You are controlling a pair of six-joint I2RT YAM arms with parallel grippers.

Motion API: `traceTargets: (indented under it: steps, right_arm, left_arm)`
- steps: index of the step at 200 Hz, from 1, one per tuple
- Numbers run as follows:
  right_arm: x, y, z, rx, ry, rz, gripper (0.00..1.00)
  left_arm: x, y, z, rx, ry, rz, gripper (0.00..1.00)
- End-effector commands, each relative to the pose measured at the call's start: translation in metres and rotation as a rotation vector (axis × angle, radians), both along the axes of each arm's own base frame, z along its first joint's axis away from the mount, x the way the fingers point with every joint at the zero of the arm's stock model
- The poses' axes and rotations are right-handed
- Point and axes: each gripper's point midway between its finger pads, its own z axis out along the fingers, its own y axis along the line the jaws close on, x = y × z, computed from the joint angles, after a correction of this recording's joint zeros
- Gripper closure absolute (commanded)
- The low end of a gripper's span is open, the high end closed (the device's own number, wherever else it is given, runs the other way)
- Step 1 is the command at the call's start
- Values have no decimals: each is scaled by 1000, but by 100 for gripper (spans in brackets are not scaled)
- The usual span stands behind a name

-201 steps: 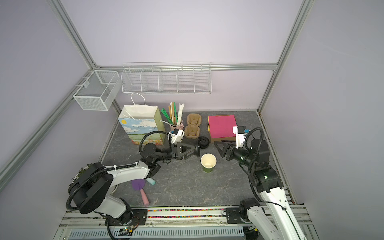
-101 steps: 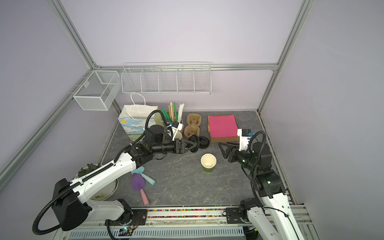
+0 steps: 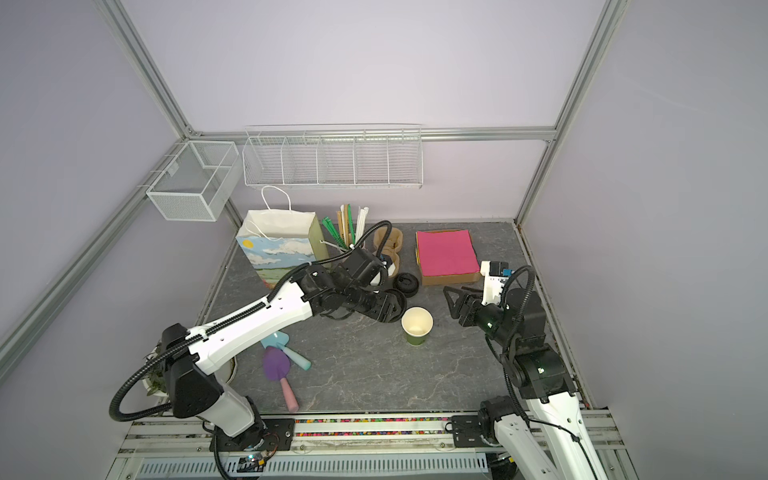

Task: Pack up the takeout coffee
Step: 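Carry the black lid with the left gripper over the green cup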

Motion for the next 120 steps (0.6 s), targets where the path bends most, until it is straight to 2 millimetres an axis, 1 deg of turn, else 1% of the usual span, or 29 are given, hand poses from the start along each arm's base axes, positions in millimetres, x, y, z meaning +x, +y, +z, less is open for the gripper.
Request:
traceTargets:
  steps: [1,22,53,84,120]
  right_arm:
    - [-2,-6,3,-22,-18,-23,38]
    - [-4,-8,4,-27,-23,-33,38]
    - [-7,-11,7,-33,-32,-43,38]
    - [-10,-15,9,-39,-37,-59,38]
    - [-14,-17,12,-40,-50,-65,38]
  left_arm:
    - [-9,9,-11,201,-44,-68,53]
    - [-13,-6,-12,248,-64,-107,51]
    - [-13,-22,-23,319,-74,-142,52]
    - [-9,-30,-34,373,-76,-150,52]
    - [-5,-45,-41,370,-63,-160,52]
